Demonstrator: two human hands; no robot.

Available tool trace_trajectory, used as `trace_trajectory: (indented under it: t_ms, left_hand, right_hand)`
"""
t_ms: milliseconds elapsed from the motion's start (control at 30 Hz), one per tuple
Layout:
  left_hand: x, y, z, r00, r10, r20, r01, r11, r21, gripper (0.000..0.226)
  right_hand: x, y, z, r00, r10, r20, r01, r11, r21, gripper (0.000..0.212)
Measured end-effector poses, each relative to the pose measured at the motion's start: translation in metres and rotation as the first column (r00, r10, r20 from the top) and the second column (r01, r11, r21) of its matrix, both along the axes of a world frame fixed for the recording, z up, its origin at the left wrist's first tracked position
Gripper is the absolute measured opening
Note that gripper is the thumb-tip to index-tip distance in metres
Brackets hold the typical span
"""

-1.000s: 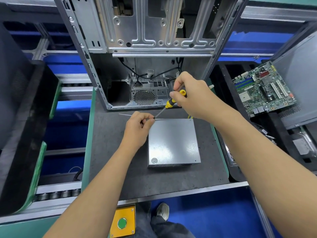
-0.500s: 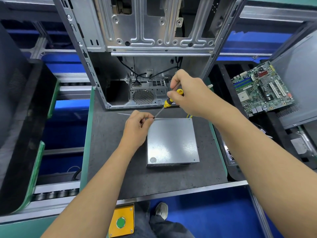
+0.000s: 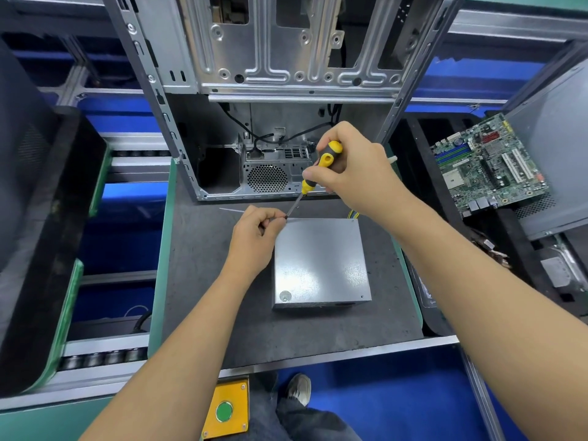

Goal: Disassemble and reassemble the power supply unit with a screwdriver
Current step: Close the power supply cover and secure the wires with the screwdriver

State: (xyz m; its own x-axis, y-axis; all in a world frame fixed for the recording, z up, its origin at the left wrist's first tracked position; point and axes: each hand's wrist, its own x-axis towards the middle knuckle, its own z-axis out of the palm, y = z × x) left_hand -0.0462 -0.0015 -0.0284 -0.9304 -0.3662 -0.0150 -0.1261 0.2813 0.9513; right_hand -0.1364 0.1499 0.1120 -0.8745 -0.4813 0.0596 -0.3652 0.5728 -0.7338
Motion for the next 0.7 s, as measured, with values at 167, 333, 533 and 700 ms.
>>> trace_trajectory:
  t_ms: [167, 333, 533, 700]
  left_hand:
    - [0.0, -0.002, 0.002, 1.0, -0.008, 0.004, 0.008, 1.0, -0.016, 0.026]
    - [0.001, -0.003, 0.004, 1.0, 0.008, 0.006, -0.008, 1.0, -0.007, 0.018]
    - [0.001, -0.005, 0.003, 1.0, 0.003, -0.007, -0.003, 1.0, -0.007, 0.027]
    - [0.001, -0.007, -0.001, 1.0, 0.01, 0.002, -0.01, 1.0, 0.015, 0.037]
  right_hand:
    - [0.007, -0.005, -0.008, 0.998, 0.037, -0.052, -0.04, 0.998, -0.048, 0.027]
    - [0.009, -0.011, -0.006, 0.994, 0.082, -0.077, -0.082, 0.997, -0.006, 0.026]
    - [0.009, -0.013, -0.003, 0.989, 0.126, -0.082, -0.126, 0.992, 0.007, 0.028]
    - [0.01, -0.015, -0.005, 0.983, 0.139, -0.119, -0.134, 0.99, 0.044, 0.028]
